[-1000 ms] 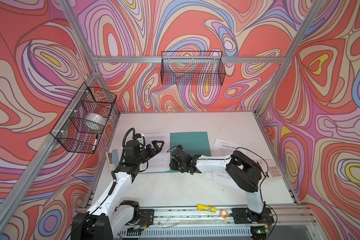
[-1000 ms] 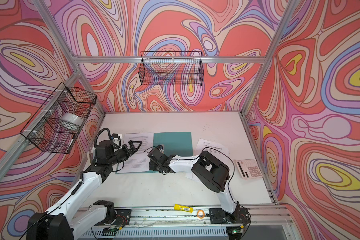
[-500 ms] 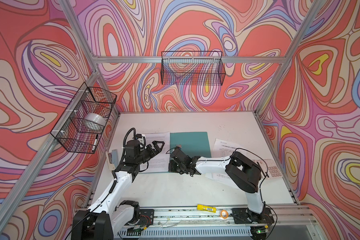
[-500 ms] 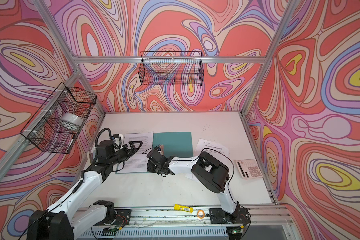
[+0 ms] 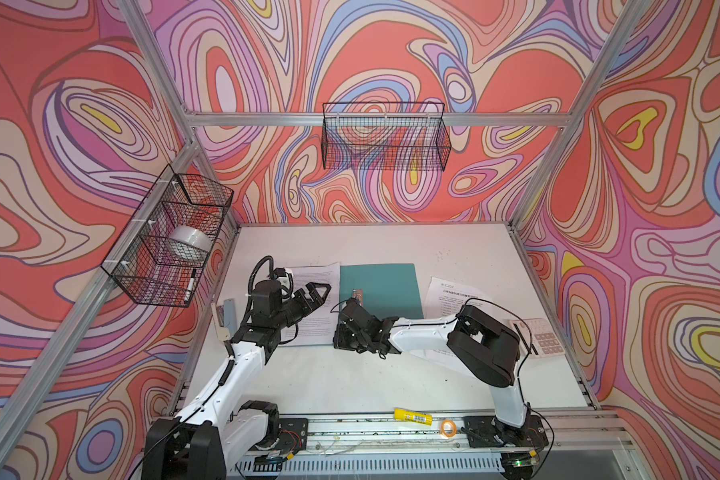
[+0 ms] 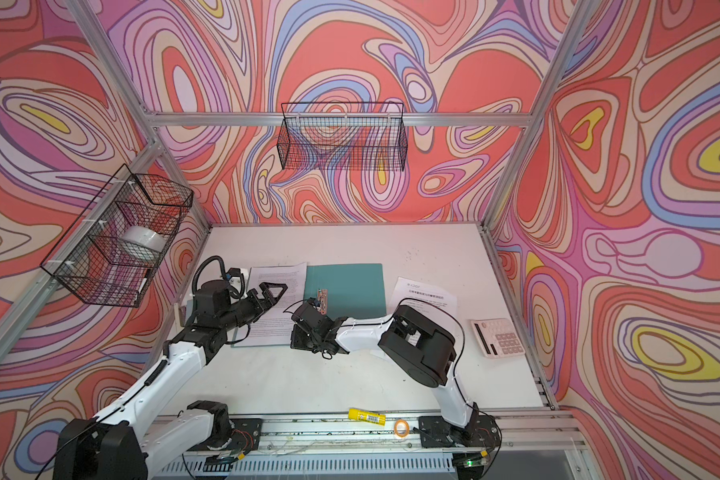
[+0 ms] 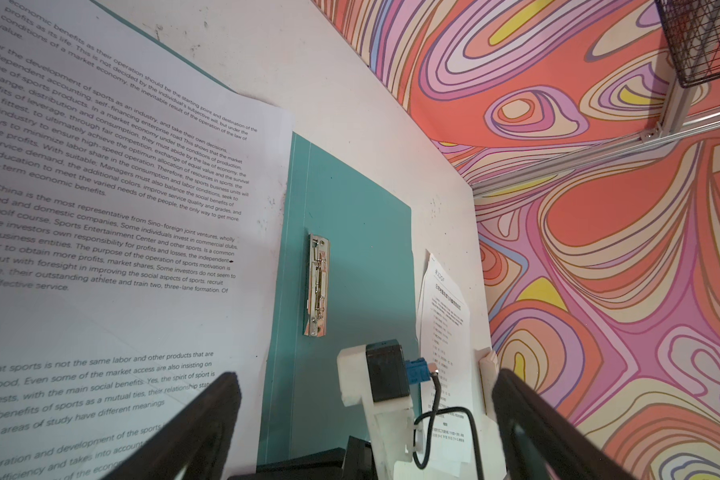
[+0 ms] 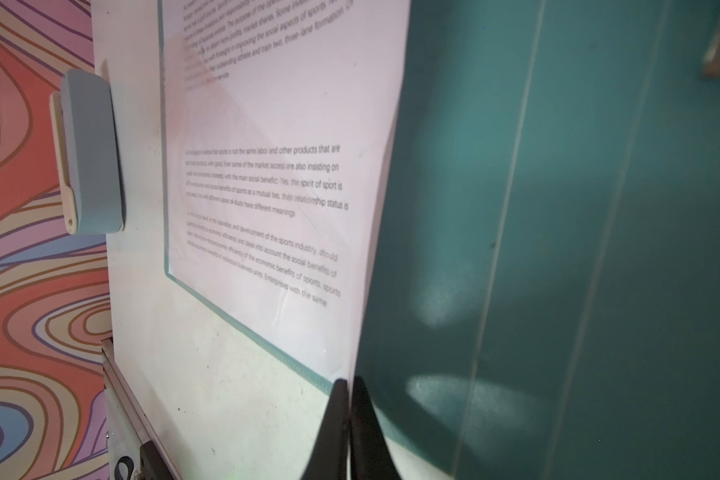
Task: Put the files into the folder
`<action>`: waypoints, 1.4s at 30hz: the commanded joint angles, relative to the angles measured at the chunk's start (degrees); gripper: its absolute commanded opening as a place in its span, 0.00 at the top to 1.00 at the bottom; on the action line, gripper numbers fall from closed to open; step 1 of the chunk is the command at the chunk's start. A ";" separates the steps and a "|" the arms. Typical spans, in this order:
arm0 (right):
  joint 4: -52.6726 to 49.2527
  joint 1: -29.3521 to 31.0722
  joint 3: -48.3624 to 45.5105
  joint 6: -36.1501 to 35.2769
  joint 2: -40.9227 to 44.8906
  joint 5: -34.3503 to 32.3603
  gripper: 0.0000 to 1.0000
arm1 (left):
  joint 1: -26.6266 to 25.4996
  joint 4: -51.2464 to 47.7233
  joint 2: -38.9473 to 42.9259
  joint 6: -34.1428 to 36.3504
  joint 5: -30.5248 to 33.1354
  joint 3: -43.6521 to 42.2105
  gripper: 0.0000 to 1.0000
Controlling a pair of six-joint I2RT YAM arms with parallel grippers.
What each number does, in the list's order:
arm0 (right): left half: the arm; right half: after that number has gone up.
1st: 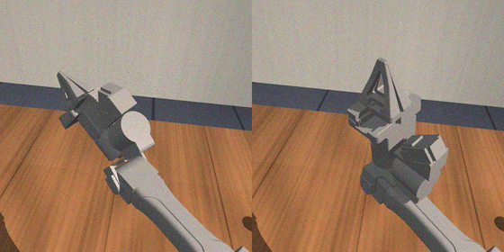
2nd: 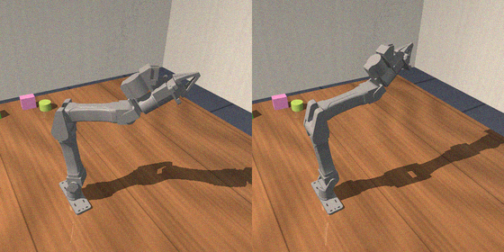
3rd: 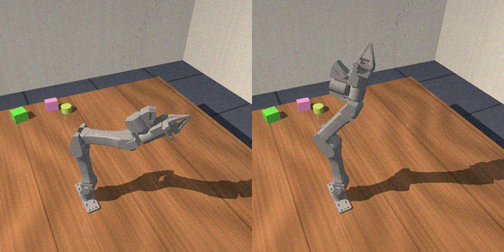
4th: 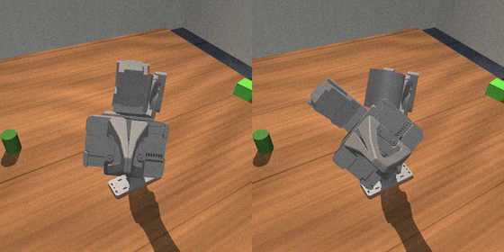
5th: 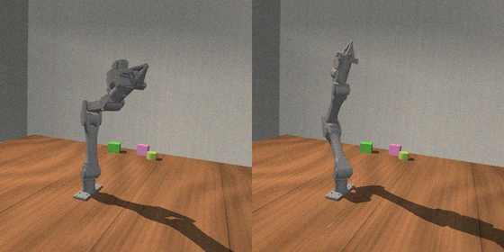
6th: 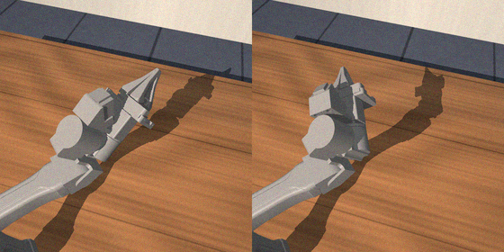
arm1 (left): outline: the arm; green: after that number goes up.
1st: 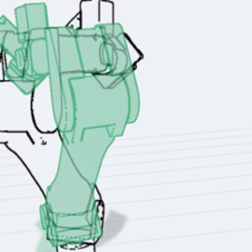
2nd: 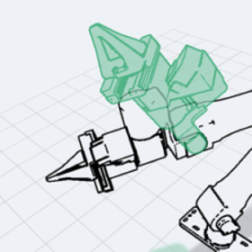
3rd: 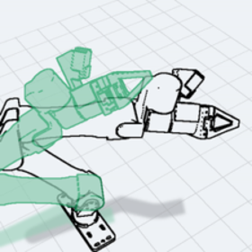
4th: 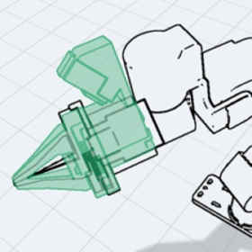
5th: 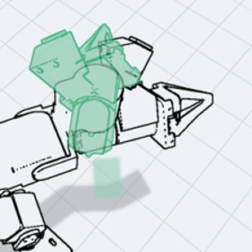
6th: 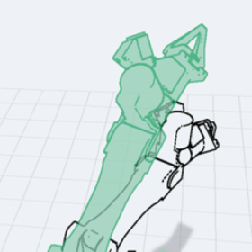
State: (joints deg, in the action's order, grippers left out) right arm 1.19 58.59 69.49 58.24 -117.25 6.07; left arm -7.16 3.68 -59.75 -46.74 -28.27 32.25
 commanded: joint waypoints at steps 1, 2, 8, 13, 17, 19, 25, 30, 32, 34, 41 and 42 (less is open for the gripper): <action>0.65 0.45 1.54 0.73 -2.16 0.77 1.00 | -0.31 0.94 -0.20 0.07 -0.26 -0.61 0.05; 0.88 0.47 1.60 0.87 -2.16 0.81 1.00 | -0.31 0.98 -0.13 0.02 -0.27 -0.61 0.06; 1.20 0.40 -1.42 0.39 2.53 -2.63 0.81 | -0.34 0.50 0.29 0.41 0.27 -0.46 0.05; -4.64 0.46 -1.16 -2.58 7.57 -3.50 0.59 | -0.31 0.46 0.21 0.55 0.47 -0.26 0.05; -8.21 0.39 -1.91 -3.79 10.24 -3.78 0.61 | -0.39 0.62 0.13 0.60 0.43 -0.35 0.05; -9.22 0.39 -1.86 -4.33 10.33 -4.47 0.68 | -0.34 0.39 0.31 0.60 0.66 -0.43 0.05; -3.72 0.39 -1.22 -5.48 6.74 -2.92 0.89 | -0.32 0.35 0.16 0.86 0.81 -0.43 0.05; -2.40 0.27 1.88 -6.96 1.96 -1.20 0.93 | -0.36 -0.20 0.09 1.21 1.10 -0.35 0.05; -2.56 0.25 3.36 -7.19 0.05 -0.14 0.94 | -0.40 -0.26 -0.06 1.30 1.33 -0.26 0.05; -2.66 0.24 4.25 -7.34 -0.90 0.38 0.96 | -0.32 -0.21 -0.27 1.31 1.39 -0.08 0.05; -5.76 0.23 8.04 -8.01 -3.81 1.55 1.00 | -0.38 0.10 -0.73 1.48 2.08 0.01 0.05; -6.02 0.23 8.64 -8.01 -4.23 1.88 1.00 | -0.36 0.11 -0.74 1.56 2.23 0.00 0.05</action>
State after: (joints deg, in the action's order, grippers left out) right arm -3.40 58.59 76.31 51.27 -119.70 6.92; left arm -7.20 3.64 -60.20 -46.46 -26.92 32.25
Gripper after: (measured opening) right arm 0.047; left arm 0.947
